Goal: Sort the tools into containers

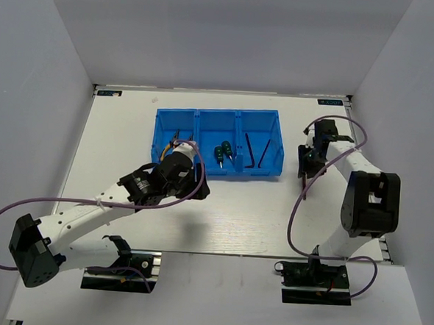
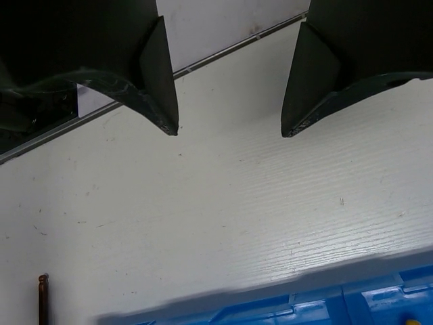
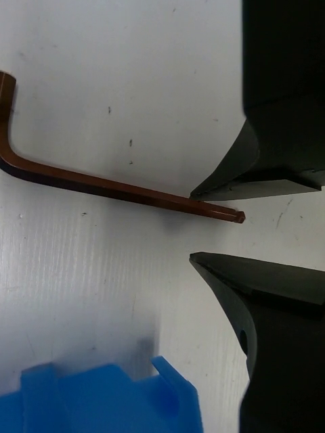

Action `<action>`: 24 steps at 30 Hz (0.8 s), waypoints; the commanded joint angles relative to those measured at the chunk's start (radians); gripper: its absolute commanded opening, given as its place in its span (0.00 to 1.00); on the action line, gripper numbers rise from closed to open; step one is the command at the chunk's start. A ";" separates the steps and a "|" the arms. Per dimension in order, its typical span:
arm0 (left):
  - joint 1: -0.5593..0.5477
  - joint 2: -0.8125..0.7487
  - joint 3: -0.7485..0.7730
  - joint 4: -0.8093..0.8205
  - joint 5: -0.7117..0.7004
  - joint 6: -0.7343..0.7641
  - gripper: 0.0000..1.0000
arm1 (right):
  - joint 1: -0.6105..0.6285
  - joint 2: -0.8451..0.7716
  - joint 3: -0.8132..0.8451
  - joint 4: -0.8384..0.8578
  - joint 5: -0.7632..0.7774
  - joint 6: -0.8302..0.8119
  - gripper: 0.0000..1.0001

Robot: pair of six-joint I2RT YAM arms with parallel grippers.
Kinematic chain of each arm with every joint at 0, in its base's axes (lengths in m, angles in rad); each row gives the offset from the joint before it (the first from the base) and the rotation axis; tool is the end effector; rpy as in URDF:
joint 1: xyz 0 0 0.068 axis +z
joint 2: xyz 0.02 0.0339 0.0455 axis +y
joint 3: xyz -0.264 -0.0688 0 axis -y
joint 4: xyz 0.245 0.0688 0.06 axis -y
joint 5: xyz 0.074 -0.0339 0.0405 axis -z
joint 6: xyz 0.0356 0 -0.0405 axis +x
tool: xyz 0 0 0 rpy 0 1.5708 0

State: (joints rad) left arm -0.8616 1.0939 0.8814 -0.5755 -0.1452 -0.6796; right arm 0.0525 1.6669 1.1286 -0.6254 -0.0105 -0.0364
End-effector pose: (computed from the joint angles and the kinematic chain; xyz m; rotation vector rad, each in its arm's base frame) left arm 0.1524 -0.1697 0.2776 0.1478 2.4201 -0.5702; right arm 0.3294 0.0177 0.2015 -0.1245 2.7317 0.0189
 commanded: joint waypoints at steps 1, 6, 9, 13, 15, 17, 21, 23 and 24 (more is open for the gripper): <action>-0.004 -0.035 0.010 -0.006 -0.007 -0.012 0.72 | -0.005 0.051 0.019 0.041 -0.002 -0.057 0.43; -0.004 -0.035 0.010 -0.006 -0.007 -0.021 0.72 | -0.003 0.120 0.010 0.069 0.007 -0.072 0.43; -0.004 -0.035 0.019 -0.017 -0.007 -0.021 0.72 | -0.003 0.142 0.002 0.090 0.053 -0.079 0.43; -0.004 -0.014 0.028 -0.026 -0.016 -0.021 0.72 | -0.006 0.162 -0.013 0.098 0.063 -0.083 0.42; -0.004 -0.014 0.039 -0.026 -0.016 -0.021 0.72 | -0.006 0.166 -0.016 0.099 0.063 -0.080 0.42; -0.004 -0.002 0.039 -0.026 -0.016 -0.012 0.72 | -0.009 0.171 -0.021 0.105 0.035 -0.082 0.42; -0.004 0.018 0.048 -0.026 -0.016 -0.003 0.72 | -0.011 0.224 -0.006 0.082 0.020 -0.100 0.14; -0.004 0.027 0.059 -0.026 -0.016 -0.003 0.72 | -0.008 0.243 0.005 0.069 0.021 -0.094 0.00; -0.004 0.027 0.068 -0.035 -0.016 -0.003 0.72 | -0.008 0.243 0.008 0.059 -0.009 -0.091 0.00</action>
State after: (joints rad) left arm -0.8616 1.1225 0.8997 -0.6022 -0.1474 -0.6933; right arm 0.0467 1.8256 1.1561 -0.5617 0.0151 -0.1188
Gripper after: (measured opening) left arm 0.722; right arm 0.031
